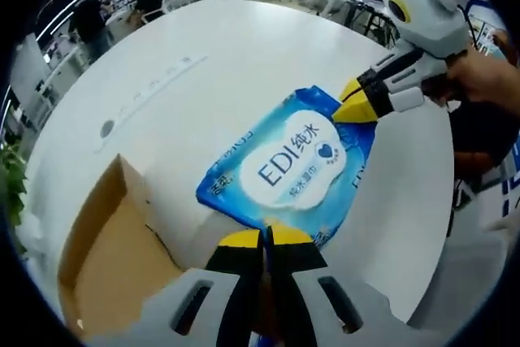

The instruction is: Operate the shoe box by opening the lid, removing the specified soft item, and placing it in the target area until the item is outside and the box remains undamaged.

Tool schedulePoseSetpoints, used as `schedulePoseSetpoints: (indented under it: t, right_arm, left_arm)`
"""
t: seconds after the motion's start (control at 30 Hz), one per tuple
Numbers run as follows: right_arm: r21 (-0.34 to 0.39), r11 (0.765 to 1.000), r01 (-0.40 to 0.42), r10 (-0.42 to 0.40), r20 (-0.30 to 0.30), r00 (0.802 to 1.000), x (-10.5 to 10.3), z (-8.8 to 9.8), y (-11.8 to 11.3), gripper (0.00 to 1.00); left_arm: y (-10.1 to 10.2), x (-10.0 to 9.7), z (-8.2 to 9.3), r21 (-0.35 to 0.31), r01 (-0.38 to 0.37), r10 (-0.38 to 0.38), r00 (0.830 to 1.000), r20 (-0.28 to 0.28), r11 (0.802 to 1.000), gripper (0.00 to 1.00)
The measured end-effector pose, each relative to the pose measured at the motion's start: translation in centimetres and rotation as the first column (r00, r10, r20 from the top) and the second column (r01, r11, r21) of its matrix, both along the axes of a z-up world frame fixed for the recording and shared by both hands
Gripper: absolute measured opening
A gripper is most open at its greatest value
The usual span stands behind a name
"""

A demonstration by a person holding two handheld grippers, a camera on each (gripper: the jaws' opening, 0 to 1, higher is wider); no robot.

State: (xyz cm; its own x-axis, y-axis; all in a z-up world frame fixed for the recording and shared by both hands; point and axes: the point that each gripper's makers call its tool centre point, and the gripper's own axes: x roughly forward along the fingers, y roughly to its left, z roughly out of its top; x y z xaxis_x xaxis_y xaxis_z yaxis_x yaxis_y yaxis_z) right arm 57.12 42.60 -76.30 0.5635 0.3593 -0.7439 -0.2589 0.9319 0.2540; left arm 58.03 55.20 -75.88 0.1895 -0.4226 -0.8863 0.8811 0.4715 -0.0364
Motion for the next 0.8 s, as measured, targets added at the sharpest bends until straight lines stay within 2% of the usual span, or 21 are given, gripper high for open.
schedulePoseSetpoints:
  t: [0.43,0.8]
  right_arm:
    - [-0.006,1.000,0.012,-0.012,0.006,1.000,0.1,-0.7,-0.3,0.00]
    - [-0.032,0.999,-0.005,0.006,0.021,1.000,0.0,-0.9,-0.4,0.01]
  left_arm:
    - [-0.1,-0.1,-0.3,0.034,0.049,-0.050,0.998,0.030,0.998,0.00]
    - [0.6,-0.4,0.8,0.038,0.051,-0.053,0.997,0.062,0.998,0.02]
